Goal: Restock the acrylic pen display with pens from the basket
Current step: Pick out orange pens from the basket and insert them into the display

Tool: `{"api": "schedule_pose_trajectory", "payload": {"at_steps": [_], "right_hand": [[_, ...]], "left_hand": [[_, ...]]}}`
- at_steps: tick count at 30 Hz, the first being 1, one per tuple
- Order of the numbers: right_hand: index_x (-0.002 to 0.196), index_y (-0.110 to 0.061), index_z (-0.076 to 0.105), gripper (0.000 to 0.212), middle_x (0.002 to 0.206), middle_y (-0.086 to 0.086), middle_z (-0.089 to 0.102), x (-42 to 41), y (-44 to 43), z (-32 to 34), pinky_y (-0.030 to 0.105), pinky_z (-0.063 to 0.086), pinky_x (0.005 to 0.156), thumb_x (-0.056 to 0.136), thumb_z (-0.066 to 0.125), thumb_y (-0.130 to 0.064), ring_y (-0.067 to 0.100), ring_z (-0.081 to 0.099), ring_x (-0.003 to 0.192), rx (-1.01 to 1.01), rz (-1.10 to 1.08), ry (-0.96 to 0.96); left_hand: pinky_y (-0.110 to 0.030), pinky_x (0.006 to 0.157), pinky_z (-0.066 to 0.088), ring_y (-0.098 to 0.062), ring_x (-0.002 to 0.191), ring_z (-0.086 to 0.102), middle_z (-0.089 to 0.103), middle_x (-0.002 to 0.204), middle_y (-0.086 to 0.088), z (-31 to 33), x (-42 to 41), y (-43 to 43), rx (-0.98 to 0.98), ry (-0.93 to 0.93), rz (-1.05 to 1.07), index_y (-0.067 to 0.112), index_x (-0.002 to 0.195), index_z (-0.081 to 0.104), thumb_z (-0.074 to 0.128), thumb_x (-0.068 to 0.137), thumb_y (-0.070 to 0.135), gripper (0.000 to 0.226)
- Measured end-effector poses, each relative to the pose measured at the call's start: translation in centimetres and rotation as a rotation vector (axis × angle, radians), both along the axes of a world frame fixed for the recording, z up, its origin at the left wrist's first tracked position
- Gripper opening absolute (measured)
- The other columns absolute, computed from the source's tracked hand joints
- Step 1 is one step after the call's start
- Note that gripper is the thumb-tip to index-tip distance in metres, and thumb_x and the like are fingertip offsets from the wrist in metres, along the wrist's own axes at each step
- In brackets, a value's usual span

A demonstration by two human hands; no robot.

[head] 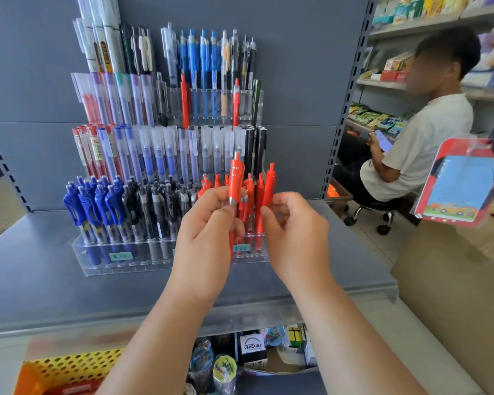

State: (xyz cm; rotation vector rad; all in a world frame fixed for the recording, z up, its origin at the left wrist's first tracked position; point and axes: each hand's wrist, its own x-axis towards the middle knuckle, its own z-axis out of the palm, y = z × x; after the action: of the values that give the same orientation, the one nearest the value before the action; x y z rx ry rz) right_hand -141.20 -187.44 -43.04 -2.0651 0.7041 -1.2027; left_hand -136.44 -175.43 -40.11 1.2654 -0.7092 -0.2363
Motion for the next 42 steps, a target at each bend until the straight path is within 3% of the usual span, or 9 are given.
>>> {"api": "schedule_pose_trajectory", "payload": {"at_steps": [5, 9, 14, 20, 25, 30, 33, 37, 42], "right_hand": [[0.098, -0.028, 0.067, 0.011, 0.091, -0.011, 0.070, 0.0, 0.2, -0.5, 0.038, 0.055, 0.069, 0.093, 0.062, -0.035, 0.020, 0.065, 0.082, 0.023, -0.060, 0.267], [0.099, -0.027, 0.065, 0.012, 0.095, -0.008, 0.069, 0.0, 0.5, -0.4, 0.034, 0.053, 0.067, 0.094, 0.059, -0.036, 0.022, 0.063, 0.086, 0.025, -0.107, 0.365], [0.112, -0.028, 0.052, 0.025, 0.095, -0.012, 0.061, -0.2, 1.1, 0.0, 0.035, 0.051, 0.070, 0.091, 0.061, -0.039, 0.015, 0.059, 0.089, 0.072, -0.058, 0.297], [0.098, -0.030, 0.066, 0.015, 0.078, -0.011, 0.068, -0.9, 2.0, 1.7, 0.035, 0.055, 0.067, 0.088, 0.057, -0.036, 0.011, 0.063, 0.069, 0.106, 0.210, -0.192], [0.090, -0.023, 0.073, 0.010, 0.076, 0.008, 0.071, -1.1, 2.3, 2.2, 0.044, 0.057, 0.065, 0.090, 0.063, -0.024, 0.031, 0.065, 0.071, 0.194, 0.375, -0.318], [0.098, -0.011, 0.072, 0.009, 0.076, -0.006, 0.073, -1.4, 1.3, 2.8, 0.017, 0.052, 0.067, 0.093, 0.066, -0.007, 0.003, 0.068, 0.071, 0.333, 0.449, -0.422], [0.096, -0.016, 0.072, 0.008, 0.079, -0.005, 0.073, -1.2, 0.9, 2.6, 0.019, 0.053, 0.069, 0.089, 0.072, -0.011, 0.006, 0.068, 0.073, 0.314, 0.380, -0.450], [0.096, -0.019, 0.073, 0.009, 0.085, -0.004, 0.075, -1.0, 0.6, 2.3, 0.029, 0.058, 0.074, 0.087, 0.075, -0.015, 0.015, 0.070, 0.078, 0.266, 0.302, -0.413], [0.098, -0.021, 0.074, 0.010, 0.086, -0.009, 0.075, -0.4, 0.8, 1.3, 0.040, 0.059, 0.076, 0.087, 0.074, -0.021, 0.011, 0.071, 0.079, 0.189, 0.237, -0.268]], "left_hand": [[-0.015, 0.052, 0.041, -0.009, 0.054, 0.046, 0.051, 0.058, -0.002, 0.1, -0.1, 0.1, -0.004, 0.034, -0.001, 0.011, 0.090, 0.067, 0.039, 0.100, 0.001, 0.031], [-0.021, 0.053, 0.041, -0.014, 0.058, 0.046, 0.052, 0.059, -0.005, -0.2, 0.0, -0.1, -0.004, 0.057, 0.015, 0.013, 0.089, 0.067, 0.040, 0.100, 0.004, 0.030], [-0.026, 0.057, 0.048, -0.015, 0.064, 0.053, 0.058, 0.066, -0.004, -0.4, 0.1, -0.1, 0.010, 0.084, -0.054, 0.018, 0.097, 0.069, 0.037, 0.103, 0.006, 0.035], [-0.024, 0.053, 0.045, -0.012, 0.062, 0.053, 0.060, 0.074, -0.004, -0.4, 0.1, -0.2, 0.011, 0.064, -0.080, 0.012, 0.105, 0.063, 0.040, 0.104, 0.006, 0.023], [-0.022, 0.057, 0.050, -0.013, 0.068, 0.062, 0.070, 0.079, -0.004, -0.6, -0.1, -0.4, 0.007, 0.053, -0.108, 0.011, 0.100, 0.066, 0.045, 0.103, 0.005, 0.022], [-0.019, 0.078, 0.054, -0.011, 0.095, 0.071, 0.076, 0.101, -0.001, -0.6, 0.8, -0.1, 0.018, -0.017, -0.057, 0.013, 0.107, 0.068, 0.049, 0.100, 0.000, 0.025], [-0.021, 0.088, 0.054, -0.012, 0.101, 0.070, 0.075, 0.099, 0.003, -0.5, 1.1, 0.1, -0.018, -0.031, 0.009, 0.017, 0.101, 0.068, 0.050, 0.097, -0.007, 0.030], [-0.023, 0.079, 0.054, -0.013, 0.092, 0.071, 0.073, 0.088, 0.007, -0.6, 1.4, 0.3, -0.024, -0.035, 0.054, 0.018, 0.094, 0.067, 0.049, 0.095, -0.009, 0.032], [-0.020, 0.074, 0.053, -0.011, 0.085, 0.070, 0.073, 0.086, 0.008, -0.6, 1.3, 0.3, -0.014, -0.034, 0.062, 0.013, 0.093, 0.069, 0.050, 0.095, -0.007, 0.028]]}}
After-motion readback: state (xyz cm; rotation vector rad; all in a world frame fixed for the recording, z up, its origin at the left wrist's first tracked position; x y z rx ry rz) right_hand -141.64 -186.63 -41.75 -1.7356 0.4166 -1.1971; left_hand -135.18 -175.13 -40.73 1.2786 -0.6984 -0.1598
